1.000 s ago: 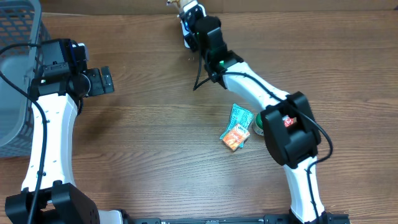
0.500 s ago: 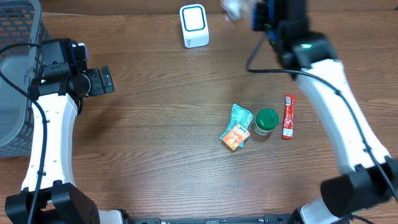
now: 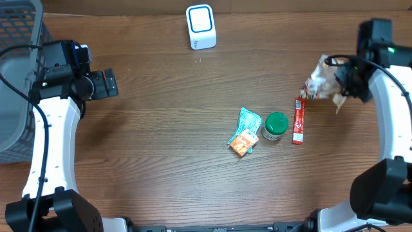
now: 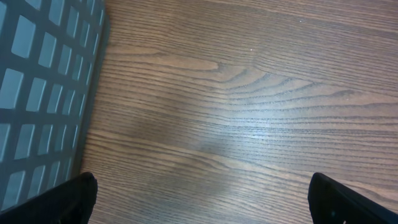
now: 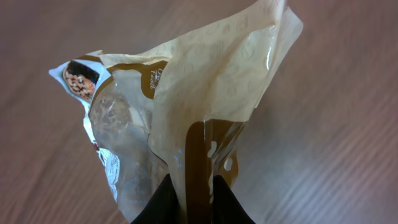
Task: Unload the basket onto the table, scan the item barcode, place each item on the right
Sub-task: 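Carry the snack bag right and lower it onto the table, release, then reach the right gripper to the orange Kleenex pack and grasp it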
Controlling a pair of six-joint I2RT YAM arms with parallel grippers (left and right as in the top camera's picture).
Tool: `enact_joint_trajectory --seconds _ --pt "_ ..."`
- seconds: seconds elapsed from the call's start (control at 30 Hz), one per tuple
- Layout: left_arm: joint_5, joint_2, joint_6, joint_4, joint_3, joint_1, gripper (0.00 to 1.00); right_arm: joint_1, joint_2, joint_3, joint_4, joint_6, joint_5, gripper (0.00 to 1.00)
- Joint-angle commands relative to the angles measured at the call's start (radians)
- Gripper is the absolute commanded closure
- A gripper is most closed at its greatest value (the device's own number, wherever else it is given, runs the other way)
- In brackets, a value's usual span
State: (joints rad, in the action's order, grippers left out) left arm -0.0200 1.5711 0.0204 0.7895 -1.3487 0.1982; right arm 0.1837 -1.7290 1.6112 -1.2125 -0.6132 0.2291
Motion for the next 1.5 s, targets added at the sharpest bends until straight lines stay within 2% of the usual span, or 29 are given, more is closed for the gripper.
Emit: enact_joint_trajectory --seconds 0.0,0.1,0.13,0.2,0.23,0.27,0.57,0.73,0.87,0.93,1.03,1.13,1.2,1.23,1.47 --pt "-0.003 0.006 0.01 -0.001 -0.007 -0.002 0.0 0.051 0.004 -0.061 0.002 -0.053 -0.105 0.92" --pt "-0.003 0.006 0.01 -0.001 -0.007 -0.002 0.0 0.075 0.004 -0.108 0.001 -0.053 -0.108 0.87" --pt "-0.003 0.006 0.01 -0.001 -0.007 -0.002 0.0 0.078 0.004 -0.12 0.002 -0.053 -0.108 0.75" --pt "-0.002 0.006 0.01 -0.001 -0.007 -0.002 0.0 0.081 0.004 -0.144 0.003 -0.053 -0.106 0.1" --pt "-0.002 0.006 0.01 -0.001 -0.007 -0.002 0.0 0.08 0.004 -0.153 0.005 -0.053 -0.103 0.02" --pt "-0.002 0.006 0.01 -0.001 -0.007 -0.002 0.0 0.08 0.004 -0.163 0.008 -0.053 -0.1 0.0" --pt "-0.003 0.006 0.01 -0.001 -0.007 -0.002 0.0 0.08 0.005 -0.162 0.003 -0.04 -0.108 0.0" --pt "-0.003 0.006 0.01 -0.001 -0.007 -0.002 0.0 0.079 0.013 -0.103 -0.035 0.095 -0.308 0.03" --pt "-0.003 0.006 0.01 -0.001 -0.007 -0.002 0.0 0.065 0.024 -0.101 -0.061 0.212 -0.505 0.09" --pt "-0.003 0.006 0.01 -0.001 -0.007 -0.002 0.0 0.048 0.024 -0.102 -0.087 0.259 -0.562 0.18" --pt "-0.003 0.006 0.01 -0.001 -0.007 -0.002 0.0 0.001 0.024 -0.102 -0.14 0.306 -0.586 0.24" --pt "-0.003 0.006 0.01 -0.001 -0.007 -0.002 0.0 -0.06 0.024 -0.102 -0.18 0.307 -0.59 0.36" --pt "-0.003 0.006 0.01 -0.001 -0.007 -0.002 0.0 -0.101 0.035 -0.102 -0.198 0.298 -0.59 0.36" --pt "-0.002 0.006 0.01 -0.001 -0.007 -0.002 0.0 -0.122 0.046 -0.105 -0.201 0.295 -0.591 0.4" --pt "-0.003 0.006 0.01 -0.001 -0.007 -0.002 0.0 -0.318 0.162 -0.114 -0.188 0.214 -0.589 0.39"
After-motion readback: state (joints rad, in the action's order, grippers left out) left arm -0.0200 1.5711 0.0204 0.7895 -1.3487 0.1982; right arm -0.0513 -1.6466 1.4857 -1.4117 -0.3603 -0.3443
